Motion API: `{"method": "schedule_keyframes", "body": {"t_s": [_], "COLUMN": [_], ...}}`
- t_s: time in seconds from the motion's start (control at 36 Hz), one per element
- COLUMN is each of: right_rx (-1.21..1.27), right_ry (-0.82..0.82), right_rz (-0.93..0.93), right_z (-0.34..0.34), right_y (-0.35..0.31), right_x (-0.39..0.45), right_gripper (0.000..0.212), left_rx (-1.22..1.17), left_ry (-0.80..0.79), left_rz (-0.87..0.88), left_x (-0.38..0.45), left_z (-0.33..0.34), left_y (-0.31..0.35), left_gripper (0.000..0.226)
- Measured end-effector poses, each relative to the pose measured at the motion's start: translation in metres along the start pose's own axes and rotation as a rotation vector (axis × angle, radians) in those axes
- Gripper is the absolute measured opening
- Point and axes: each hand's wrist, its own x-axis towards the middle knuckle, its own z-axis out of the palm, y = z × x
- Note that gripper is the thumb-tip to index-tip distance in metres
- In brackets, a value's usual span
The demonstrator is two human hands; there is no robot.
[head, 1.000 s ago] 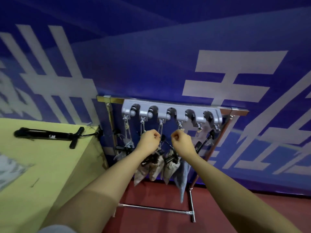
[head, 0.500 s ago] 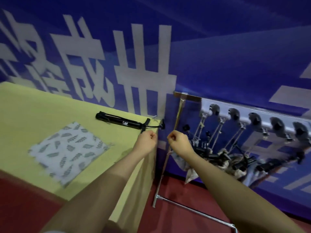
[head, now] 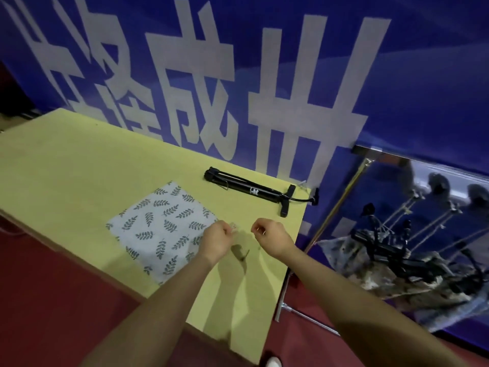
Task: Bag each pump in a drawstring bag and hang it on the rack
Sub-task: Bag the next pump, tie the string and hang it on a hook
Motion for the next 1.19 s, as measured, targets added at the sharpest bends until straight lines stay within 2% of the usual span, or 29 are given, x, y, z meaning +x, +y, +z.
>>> {"method": "schedule_keyframes", "body": {"t_s": [0.14, 0.28, 0.36, 0.44, 0.61, 0.81, 0.94, 1.08, 1.19], "right_rx": [-0.087, -0.289, -0.407, -0.438, -0.334, -0.28, -0.228, -0.294, -0.286], "right_ry": [-0.115, -0.224, -0.314, -0.363, -0.354, -0.318, -0.304, -0.317, -0.313], "right_rz": [-0.029, -0.088, -0.089, -0.129, -0.161, -0.204, -0.217, -0.188, -0.171], "right_z": [0.027, 0.051, 0.059, 0.063, 0.064, 0.066, 0.065, 0.066, 0.072], "right_y": [0.0, 0.007, 0.018, 0.034, 0.048, 0.052, 0.051, 0.049, 0.046], "right_x": [0.025, 0.045, 0.049, 0.05, 0.059, 0.062, 0.061, 0.057, 0.052], "right_gripper": [0.024, 0.033, 0.037, 0.037, 0.037, 0.012, 0.001, 0.034, 0.022], "left_rx": [0.054, 0.422, 0.536, 0.545, 0.387, 0.144, 0.005, -0.059, -0.091], "left_ry": [-0.014, -0.02, -0.052, 0.005, 0.068, 0.149, 0.15, 0.189, 0.162], "left_rz": [-0.106, -0.101, -0.146, -0.122, -0.037, 0.134, 0.083, -0.004, -0.012], "left_x": [0.023, 0.036, 0.044, 0.051, 0.062, 0.063, 0.067, 0.066, 0.057], "left_z": [0.004, 0.011, 0.018, 0.024, 0.026, 0.022, 0.014, 0.012, 0.015], "left_y": [-0.036, -0.059, -0.071, -0.081, -0.085, -0.064, -0.053, -0.051, -0.054], "left_gripper": [0.019, 0.033, 0.038, 0.027, 0.02, 0.021, 0.015, 0.011, 0.007]}}
